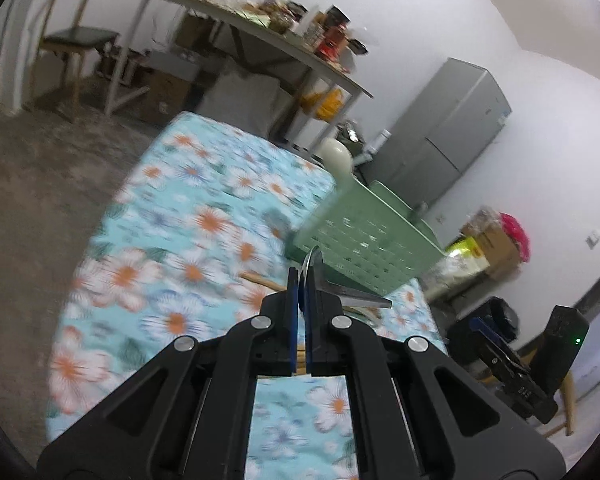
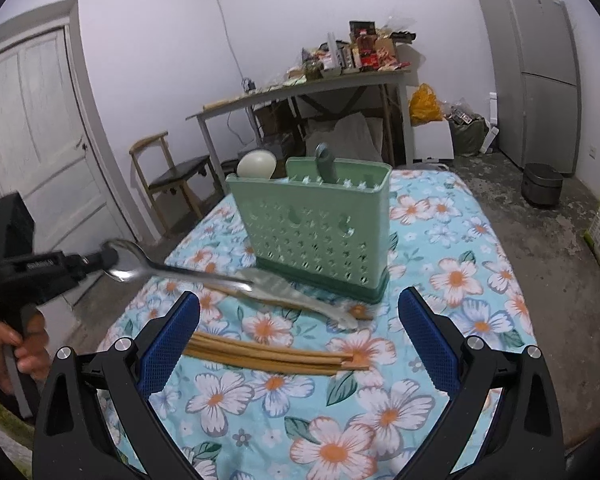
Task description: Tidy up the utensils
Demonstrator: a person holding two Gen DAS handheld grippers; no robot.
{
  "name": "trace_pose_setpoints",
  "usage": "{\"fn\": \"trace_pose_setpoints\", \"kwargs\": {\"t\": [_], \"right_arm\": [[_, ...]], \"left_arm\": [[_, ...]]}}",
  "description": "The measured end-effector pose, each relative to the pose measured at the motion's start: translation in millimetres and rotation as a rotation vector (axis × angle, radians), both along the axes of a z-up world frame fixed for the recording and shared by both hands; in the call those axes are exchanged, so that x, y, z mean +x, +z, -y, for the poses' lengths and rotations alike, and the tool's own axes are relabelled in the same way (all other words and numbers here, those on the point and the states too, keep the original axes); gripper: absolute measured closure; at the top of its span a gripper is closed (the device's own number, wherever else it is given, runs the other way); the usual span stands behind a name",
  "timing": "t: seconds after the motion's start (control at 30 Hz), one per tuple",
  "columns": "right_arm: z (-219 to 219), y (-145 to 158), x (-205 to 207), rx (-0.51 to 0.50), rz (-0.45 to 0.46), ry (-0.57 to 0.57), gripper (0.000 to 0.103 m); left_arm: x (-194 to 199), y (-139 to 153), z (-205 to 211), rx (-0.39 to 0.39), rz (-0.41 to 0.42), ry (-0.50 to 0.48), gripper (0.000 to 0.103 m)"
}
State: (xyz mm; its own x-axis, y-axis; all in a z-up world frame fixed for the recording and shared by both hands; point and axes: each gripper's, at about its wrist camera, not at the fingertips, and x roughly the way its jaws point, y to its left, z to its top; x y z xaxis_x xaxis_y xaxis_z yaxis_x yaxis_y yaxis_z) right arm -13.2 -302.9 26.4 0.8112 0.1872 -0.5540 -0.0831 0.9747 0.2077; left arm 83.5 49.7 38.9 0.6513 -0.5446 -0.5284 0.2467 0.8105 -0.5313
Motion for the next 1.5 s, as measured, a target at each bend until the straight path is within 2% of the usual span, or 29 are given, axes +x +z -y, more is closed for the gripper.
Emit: {"fn": "trace_pose_setpoints", "kwargs": {"t": [0.33,0.5,0.7,0.87,0.97,1.13,1.4,1.5], "right_arm": [[-45.4,-12.0,15.7,-0.081,-0.047,0.084,0.012],[-69.7,-19.3,34.8,-0.139,-0.071,0.151,0.015],[-97.1,-30.5,59.0,-0.219,-0.107,0.210,0.026],[-118.8,-36.6,82.2,-0.302,-0.125,0.247,0.040],[-125.7,-39.8,95.5,-0.315,-0.144,0.262,0.046],[-133.0,-45.0,118.3,-0.348,-0.170,0.255,0.057],[-142.2,-64.9,141.7,-0.431,-0.242,0.245,0.066],[-139.7,-70.8,147.1,-0.452,-0.265,0.222,0.075]], "left_arm": [[-11.3,8.4,-50.3,0.007,0.056,0.123,0.102],[-9.9,0.8,-68.8,-0.015,0.036,0.170,0.102],[-6.9,-7.0,-83.5,-0.021,0.024,0.193,0.102],[-3.0,-7.3,-92.0,-0.019,0.037,0.216,0.102],[-0.3,-8.1,-93.3,-0.019,0.042,0.218,0.102],[3.5,-10.6,-95.2,-0.024,0.042,0.222,0.102],[11.2,-18.2,-101.7,-0.034,0.020,0.239,0.102],[12.4,-20.1,-103.3,-0.037,0.015,0.244,0.102]]}}
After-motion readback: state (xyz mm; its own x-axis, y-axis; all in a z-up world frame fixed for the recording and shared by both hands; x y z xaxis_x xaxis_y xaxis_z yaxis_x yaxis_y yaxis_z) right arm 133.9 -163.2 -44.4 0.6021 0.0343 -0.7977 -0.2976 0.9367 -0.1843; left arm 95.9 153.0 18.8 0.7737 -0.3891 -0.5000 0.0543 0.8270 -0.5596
